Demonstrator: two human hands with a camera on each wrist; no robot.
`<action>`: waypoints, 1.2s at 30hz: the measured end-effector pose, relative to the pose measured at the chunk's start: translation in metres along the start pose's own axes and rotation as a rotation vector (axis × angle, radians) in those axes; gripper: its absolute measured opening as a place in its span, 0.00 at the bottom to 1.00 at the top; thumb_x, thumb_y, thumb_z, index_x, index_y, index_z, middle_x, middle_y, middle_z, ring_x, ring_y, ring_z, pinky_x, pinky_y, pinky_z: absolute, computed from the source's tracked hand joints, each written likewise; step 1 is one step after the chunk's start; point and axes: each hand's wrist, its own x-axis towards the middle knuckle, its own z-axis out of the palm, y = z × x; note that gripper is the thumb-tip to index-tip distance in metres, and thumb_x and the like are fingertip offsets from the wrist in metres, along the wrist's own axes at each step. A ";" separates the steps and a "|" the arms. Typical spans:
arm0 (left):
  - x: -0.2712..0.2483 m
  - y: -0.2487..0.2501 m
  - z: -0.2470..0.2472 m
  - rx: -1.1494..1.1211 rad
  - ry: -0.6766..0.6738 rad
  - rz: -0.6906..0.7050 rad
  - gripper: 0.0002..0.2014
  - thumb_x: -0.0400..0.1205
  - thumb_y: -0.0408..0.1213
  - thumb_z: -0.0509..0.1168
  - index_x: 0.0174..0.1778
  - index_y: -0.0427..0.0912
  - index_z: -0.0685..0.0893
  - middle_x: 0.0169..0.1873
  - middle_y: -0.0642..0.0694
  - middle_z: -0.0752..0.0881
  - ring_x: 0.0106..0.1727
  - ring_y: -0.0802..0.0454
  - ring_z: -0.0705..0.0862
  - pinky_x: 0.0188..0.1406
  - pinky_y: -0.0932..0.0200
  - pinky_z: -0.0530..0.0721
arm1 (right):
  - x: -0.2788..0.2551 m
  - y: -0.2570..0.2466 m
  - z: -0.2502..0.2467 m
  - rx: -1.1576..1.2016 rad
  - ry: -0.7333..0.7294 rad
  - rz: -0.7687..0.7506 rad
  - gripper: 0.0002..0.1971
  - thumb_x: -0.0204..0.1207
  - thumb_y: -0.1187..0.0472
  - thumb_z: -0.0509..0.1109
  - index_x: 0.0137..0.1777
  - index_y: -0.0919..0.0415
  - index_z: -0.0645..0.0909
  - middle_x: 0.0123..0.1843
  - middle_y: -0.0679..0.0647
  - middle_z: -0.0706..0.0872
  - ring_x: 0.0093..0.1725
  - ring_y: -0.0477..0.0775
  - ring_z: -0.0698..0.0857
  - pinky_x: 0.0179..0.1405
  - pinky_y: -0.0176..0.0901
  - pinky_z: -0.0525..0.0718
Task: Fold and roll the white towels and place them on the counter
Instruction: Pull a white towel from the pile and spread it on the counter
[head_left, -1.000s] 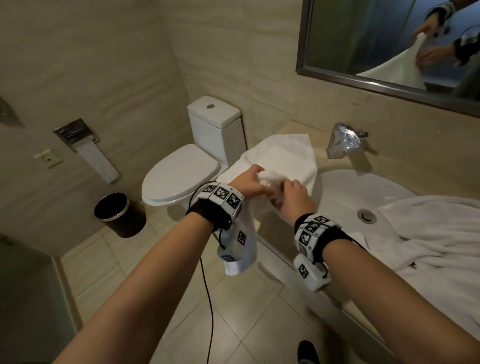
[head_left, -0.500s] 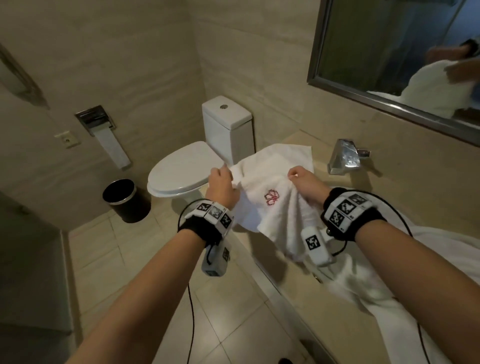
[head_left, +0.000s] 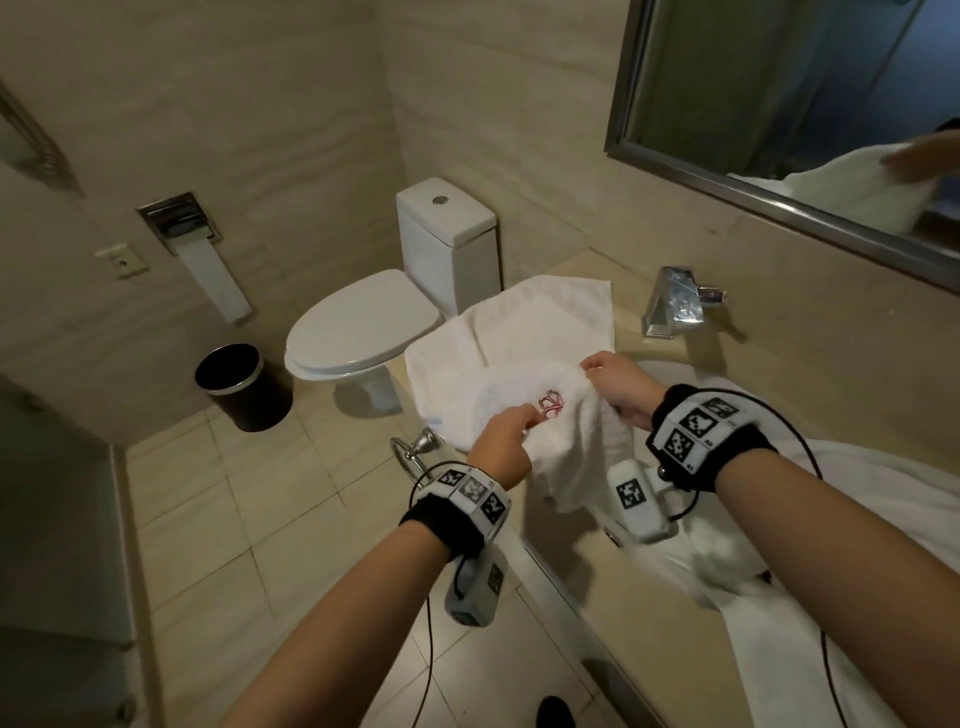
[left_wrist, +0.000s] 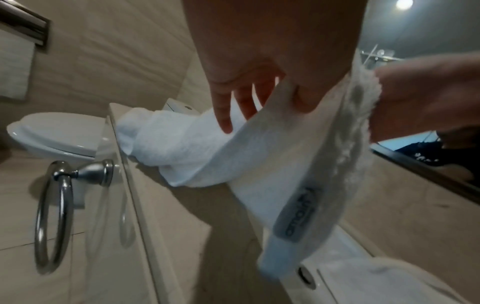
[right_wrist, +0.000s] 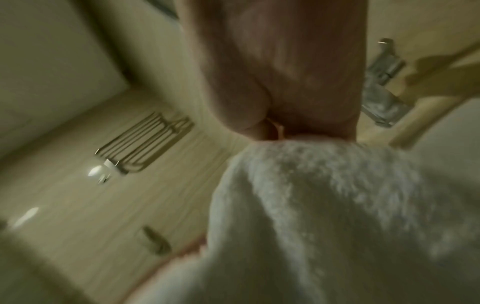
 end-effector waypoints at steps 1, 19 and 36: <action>-0.001 0.002 -0.004 -0.033 0.010 -0.029 0.10 0.76 0.26 0.62 0.52 0.36 0.81 0.51 0.35 0.84 0.54 0.39 0.81 0.51 0.55 0.76 | -0.003 0.003 0.001 -0.059 0.047 -0.010 0.07 0.77 0.69 0.57 0.48 0.58 0.74 0.50 0.59 0.78 0.46 0.57 0.78 0.38 0.45 0.76; -0.004 0.049 -0.088 0.338 -0.264 -0.005 0.21 0.73 0.38 0.72 0.62 0.41 0.78 0.59 0.43 0.80 0.61 0.48 0.77 0.47 0.63 0.71 | -0.084 -0.010 0.044 -0.422 0.060 -0.276 0.16 0.74 0.65 0.62 0.26 0.54 0.67 0.33 0.55 0.80 0.42 0.60 0.80 0.36 0.43 0.71; -0.056 -0.065 -0.077 0.492 -0.740 -0.155 0.08 0.68 0.26 0.69 0.30 0.43 0.79 0.28 0.49 0.74 0.37 0.51 0.72 0.30 0.62 0.68 | -0.112 0.046 0.008 -1.017 -0.135 0.035 0.17 0.77 0.69 0.59 0.62 0.61 0.81 0.61 0.58 0.83 0.63 0.59 0.81 0.57 0.41 0.77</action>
